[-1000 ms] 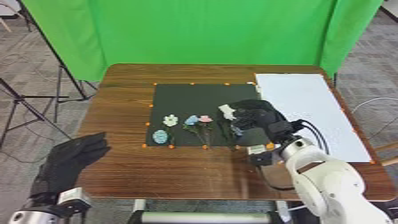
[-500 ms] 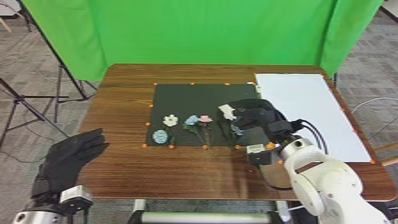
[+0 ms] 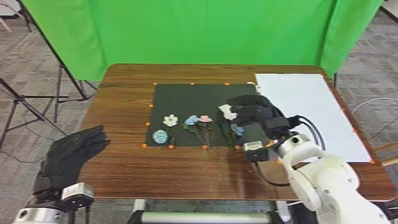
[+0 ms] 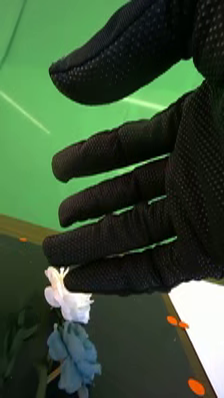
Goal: Arrange flowers
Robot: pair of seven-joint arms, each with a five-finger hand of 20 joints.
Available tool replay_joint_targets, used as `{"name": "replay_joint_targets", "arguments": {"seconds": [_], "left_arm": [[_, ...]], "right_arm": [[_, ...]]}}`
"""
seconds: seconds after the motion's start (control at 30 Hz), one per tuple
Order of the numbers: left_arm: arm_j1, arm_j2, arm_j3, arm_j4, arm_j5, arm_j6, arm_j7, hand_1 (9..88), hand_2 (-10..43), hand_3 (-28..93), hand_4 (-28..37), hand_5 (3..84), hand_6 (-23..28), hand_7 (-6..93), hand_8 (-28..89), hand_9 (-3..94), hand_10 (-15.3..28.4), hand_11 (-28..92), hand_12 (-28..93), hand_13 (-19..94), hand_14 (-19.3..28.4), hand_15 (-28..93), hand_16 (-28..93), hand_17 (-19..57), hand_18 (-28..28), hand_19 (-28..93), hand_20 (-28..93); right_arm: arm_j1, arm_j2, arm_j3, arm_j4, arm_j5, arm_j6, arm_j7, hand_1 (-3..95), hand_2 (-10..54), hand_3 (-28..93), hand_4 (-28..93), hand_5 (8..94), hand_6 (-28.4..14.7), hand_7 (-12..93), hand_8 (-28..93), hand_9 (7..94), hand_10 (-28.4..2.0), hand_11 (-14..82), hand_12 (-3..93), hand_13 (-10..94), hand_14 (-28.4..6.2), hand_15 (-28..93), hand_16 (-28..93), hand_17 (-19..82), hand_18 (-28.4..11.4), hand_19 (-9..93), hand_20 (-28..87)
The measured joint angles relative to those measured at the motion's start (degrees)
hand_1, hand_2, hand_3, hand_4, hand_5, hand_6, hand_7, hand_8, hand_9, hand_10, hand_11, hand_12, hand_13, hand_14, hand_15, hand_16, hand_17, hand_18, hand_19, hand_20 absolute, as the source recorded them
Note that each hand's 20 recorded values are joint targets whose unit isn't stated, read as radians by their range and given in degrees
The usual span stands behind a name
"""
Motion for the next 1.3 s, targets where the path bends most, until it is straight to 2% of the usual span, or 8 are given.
{"name": "replay_joint_targets", "arguments": {"seconds": [0.1,0.27,0.83,1.07,1.3], "left_arm": [[0.0,0.00,-0.32,0.05,-0.11,-0.02,-0.07,26.8,4.2,81,-17.2,50.4,14.3,17.2,-9,42.0,22.6,33,11,29,28.4,62,-12,-7.5,26.5,57,20],[-0.3,-0.25,0.01,0.34,-0.16,-0.11,-0.20,26.8,4.3,81,-17.2,50.5,14.4,17.3,-9,42.2,22.6,34,11,29,28.4,62,-12,-7.4,26.6,58,20],[-0.3,-1.24,-0.65,0.29,-0.07,-0.19,-1.14,26.8,4.3,81,-17.2,50.4,14.4,17.5,-9,42.3,22.7,34,11,29,28.4,63,-12,-7.0,26.9,60,20],[0.5,-1.69,-2.18,-0.10,0.24,-1.00,-2.33,26.7,4.3,81,-17.0,50.4,14.4,17.6,-9,42.2,22.8,34,11,29,28.4,63,-13,-7.0,26.8,60,20],[1.1,-1.71,-2.51,-0.24,0.34,-1.15,-2.50,26.8,4.3,81,-17.2,50.4,14.4,17.6,-9,42.2,22.7,34,11,29,28.4,63,-13,-7.0,26.9,60,20]], "right_arm": [[-0.1,0.0,-0.5,0.0,-0.2,0.0,0.0,24.7,5.4,87,-27,48.4,-5.1,22,-14,49.3,-17.0,15.1,15.7,43,-17.4,44,12,18,-20.5,66,7],[-0.6,0.0,-0.7,-0.1,-1.2,-0.1,0.0,24.7,5.6,87,-27,48.3,-5.0,22,-14,49.4,-17.1,15.1,15.7,43,-17.3,45,12,18,-20.4,67,7],[-1.3,-0.1,-1.5,-0.5,-1.4,-0.4,0.4,24.7,5.8,87,-27,48.4,-5.0,22,-13,49.5,-17.1,15.5,15.7,43,-17.4,46,12,18,-20.4,67,8],[-1.2,-0.1,-1.6,-0.5,-1.6,-0.4,0.6,24.7,5.9,87,-27,48.3,-4.8,22,-14,49.6,-17.1,15.5,15.7,43,-17.4,46,11,18,-20.3,67,8],[-1.2,-0.1,-1.7,-0.5,-1.6,-0.4,0.7,24.7,6.0,87,-27,48.3,-4.8,22,-14,49.9,-17.1,15.6,15.6,43,-17.3,46,11,18,-20.3,67,8]]}}
